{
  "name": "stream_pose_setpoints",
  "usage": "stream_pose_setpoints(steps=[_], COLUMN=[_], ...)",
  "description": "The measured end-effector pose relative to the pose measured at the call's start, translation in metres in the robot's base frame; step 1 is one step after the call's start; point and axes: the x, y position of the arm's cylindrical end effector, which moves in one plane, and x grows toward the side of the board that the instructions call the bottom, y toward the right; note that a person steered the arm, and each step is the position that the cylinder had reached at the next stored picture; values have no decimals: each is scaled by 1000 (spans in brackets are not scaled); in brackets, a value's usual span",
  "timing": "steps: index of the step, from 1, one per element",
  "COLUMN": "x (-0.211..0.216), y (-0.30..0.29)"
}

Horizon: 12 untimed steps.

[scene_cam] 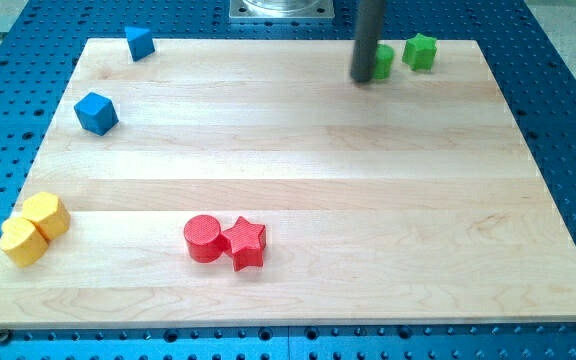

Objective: Move the cube at the bottom right corner

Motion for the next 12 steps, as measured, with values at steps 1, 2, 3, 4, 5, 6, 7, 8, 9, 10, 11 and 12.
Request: stream_pose_setpoints(steps=[1,2,3,4,5,6,7,8,9,10,11,12], x=[0,-15,-22,3,49,53,81,92,84,104,150,186], y=[-32,-149,-254,-338,-374,-398,-411,-366,-345,-284,-188,-99])
